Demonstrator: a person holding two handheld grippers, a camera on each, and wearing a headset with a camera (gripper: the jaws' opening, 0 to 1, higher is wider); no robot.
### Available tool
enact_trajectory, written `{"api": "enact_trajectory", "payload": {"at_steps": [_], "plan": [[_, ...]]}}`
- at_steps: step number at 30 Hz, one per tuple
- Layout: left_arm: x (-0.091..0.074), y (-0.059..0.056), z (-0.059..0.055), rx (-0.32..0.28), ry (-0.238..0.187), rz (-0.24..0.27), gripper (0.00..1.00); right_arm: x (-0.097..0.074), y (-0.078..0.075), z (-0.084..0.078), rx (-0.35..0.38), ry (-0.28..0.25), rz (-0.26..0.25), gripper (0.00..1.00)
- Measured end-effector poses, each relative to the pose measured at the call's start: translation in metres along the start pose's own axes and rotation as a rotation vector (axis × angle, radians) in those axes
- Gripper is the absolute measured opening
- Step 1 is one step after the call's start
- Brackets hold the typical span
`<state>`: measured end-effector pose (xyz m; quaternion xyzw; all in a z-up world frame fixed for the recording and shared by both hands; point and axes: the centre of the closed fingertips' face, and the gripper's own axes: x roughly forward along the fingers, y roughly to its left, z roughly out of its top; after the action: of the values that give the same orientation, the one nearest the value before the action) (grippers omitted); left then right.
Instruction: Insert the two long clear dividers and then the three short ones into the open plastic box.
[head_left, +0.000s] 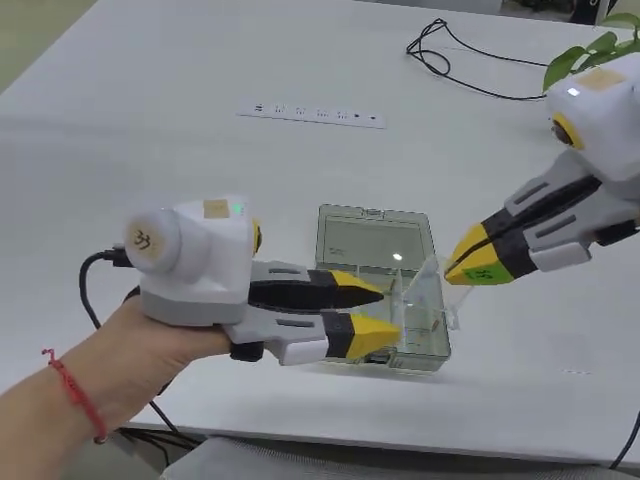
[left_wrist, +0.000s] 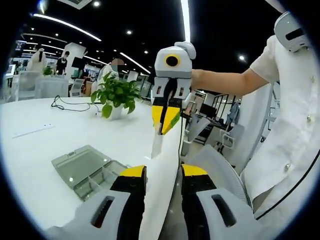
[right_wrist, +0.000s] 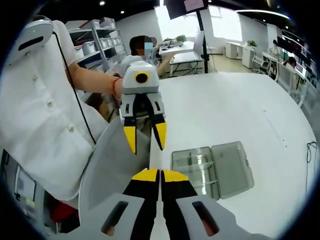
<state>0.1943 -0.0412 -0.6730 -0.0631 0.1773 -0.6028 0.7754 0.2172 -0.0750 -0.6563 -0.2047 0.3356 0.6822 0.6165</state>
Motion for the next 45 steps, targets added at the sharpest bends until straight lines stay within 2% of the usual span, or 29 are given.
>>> {"api": "enact_trajectory", "payload": {"at_steps": [3,6,9,14,19,26,30,35,43,45], "plan": [[-0.005,0.007,-0.005,0.007,0.017,0.031,0.32,0.001,-0.009,-0.002,0.005,-0.003,-0.030,0.03],[-0.010,0.013,-0.007,0.003,0.015,0.059,0.40,0.003,-0.016,-0.005,0.001,0.006,-0.054,0.03],[-0.014,0.022,-0.011,0.011,0.022,0.098,0.48,0.005,-0.021,-0.006,0.005,0.008,-0.065,0.03],[-0.021,0.031,-0.017,0.010,0.041,0.137,0.58,0.011,-0.030,-0.012,-0.001,0.021,-0.095,0.03],[-0.030,0.041,-0.028,0.021,0.074,0.176,0.65,0.017,-0.040,-0.013,-0.001,0.008,-0.127,0.03],[-0.039,0.052,-0.038,0.019,0.095,0.231,0.77,0.028,-0.055,-0.014,0.008,-0.014,-0.164,0.03],[-0.042,0.055,-0.042,0.015,0.102,0.239,0.80,0.037,-0.060,-0.017,0.014,-0.018,-0.173,0.03],[-0.044,0.056,-0.046,0.017,0.113,0.248,0.86,0.051,-0.068,-0.029,0.012,-0.010,-0.179,0.03],[-0.047,0.055,-0.050,0.005,0.117,0.255,0.92,0.063,-0.066,-0.038,0.010,0.003,-0.177,0.03],[-0.047,0.054,-0.050,0.006,0.116,0.255,0.92,0.065,-0.070,-0.040,0.002,0.001,-0.178,0.03]]}}
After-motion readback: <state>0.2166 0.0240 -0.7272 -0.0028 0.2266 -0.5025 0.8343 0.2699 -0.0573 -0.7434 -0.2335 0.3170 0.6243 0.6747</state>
